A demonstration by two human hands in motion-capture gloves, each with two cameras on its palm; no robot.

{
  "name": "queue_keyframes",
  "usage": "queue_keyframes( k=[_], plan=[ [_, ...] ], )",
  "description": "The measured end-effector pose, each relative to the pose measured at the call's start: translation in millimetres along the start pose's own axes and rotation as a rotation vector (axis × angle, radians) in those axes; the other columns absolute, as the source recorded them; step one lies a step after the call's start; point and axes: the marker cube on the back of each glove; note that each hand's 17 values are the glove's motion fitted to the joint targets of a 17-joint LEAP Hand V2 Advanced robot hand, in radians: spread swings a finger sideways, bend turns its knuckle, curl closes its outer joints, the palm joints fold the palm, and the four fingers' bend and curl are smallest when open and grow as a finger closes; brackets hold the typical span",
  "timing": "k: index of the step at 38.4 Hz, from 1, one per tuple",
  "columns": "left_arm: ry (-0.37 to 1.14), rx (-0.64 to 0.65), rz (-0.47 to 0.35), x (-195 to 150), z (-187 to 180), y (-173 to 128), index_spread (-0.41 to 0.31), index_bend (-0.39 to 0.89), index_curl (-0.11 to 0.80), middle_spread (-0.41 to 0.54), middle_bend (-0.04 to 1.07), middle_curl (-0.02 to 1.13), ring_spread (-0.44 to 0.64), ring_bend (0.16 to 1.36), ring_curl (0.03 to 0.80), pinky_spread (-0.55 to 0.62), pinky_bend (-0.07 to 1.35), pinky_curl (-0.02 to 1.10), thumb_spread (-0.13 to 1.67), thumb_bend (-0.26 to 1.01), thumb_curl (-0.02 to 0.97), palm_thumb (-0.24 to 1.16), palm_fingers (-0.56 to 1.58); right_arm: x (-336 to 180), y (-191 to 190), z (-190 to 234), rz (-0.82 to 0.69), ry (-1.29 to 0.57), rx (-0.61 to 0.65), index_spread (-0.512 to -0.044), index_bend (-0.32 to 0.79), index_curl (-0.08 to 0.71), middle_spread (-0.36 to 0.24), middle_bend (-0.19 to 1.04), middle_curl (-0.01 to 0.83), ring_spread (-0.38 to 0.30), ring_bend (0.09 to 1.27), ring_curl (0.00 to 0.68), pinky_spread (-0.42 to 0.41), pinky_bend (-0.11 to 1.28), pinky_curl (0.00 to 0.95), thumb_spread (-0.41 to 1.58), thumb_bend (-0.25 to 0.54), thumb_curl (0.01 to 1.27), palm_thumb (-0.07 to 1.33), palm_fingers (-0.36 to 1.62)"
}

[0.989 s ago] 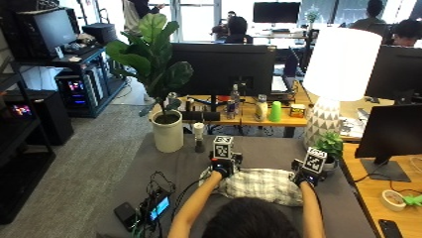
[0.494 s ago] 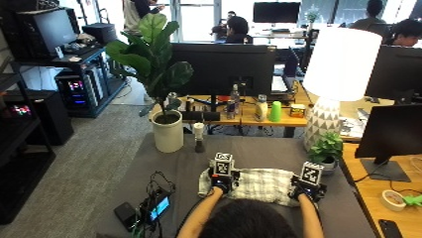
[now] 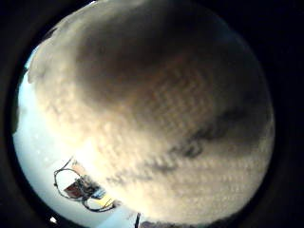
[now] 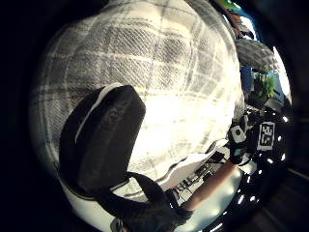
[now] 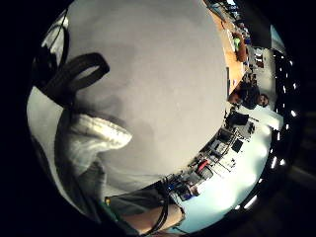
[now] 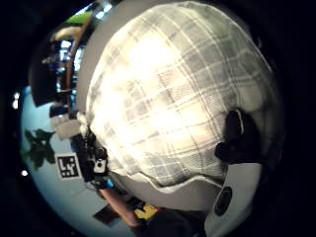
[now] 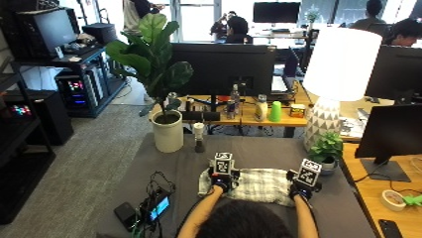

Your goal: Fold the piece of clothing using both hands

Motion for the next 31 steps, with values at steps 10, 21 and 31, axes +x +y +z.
queue_keyframes(
  k=[10, 21, 31],
  plan=[
    [0.026, -0.061, 0.039, -1.6, -5.5, 4.3, -0.109, 0.19, 0.409, 0.110, 0.14, 0.24, 0.30, 0.54, 0.328, 0.45, 0.32, 0.35, 1.19, 0.00, 0.197, 0.09, 0.14, -16.8, -85.8, -25.8, -0.112, -0.128, 0.088, -0.201, 0.16, 0.251, -0.107, 0.34, 0.499, -0.182, 0.67, 0.462, -0.221, 0.70, 0.423, 0.84, 0.041, 0.55, 1.04, 1.18],
    [0.158, -0.069, 0.011, -12.6, -18.7, 7.7, -0.101, 0.18, 0.404, 0.119, 0.14, 0.23, 0.27, 0.56, 0.324, 0.41, 0.35, 0.36, 1.21, -0.01, 0.209, 0.14, 0.19, -71.2, -37.5, -116.0, -0.205, -0.076, 0.215, -0.202, 0.16, 0.308, -0.127, 0.35, 0.514, -0.207, 0.64, 0.461, -0.257, 0.65, 0.423, 0.58, -0.020, 0.63, 1.07, 1.23],
    [0.197, -0.041, -0.017, -57.2, -64.0, 25.3, -0.096, 0.18, 0.397, 0.133, 0.14, 0.23, 0.24, 0.57, 0.323, 0.33, 0.38, 0.37, 1.24, -0.01, 0.213, 0.17, 0.22, -153.7, 9.7, -152.8, -0.322, 0.008, 0.274, -0.207, 0.18, 0.362, -0.125, 0.37, 0.532, -0.216, 0.62, 0.464, -0.262, 0.61, 0.430, 0.41, -0.026, 0.68, 1.07, 1.26]
  ],
)
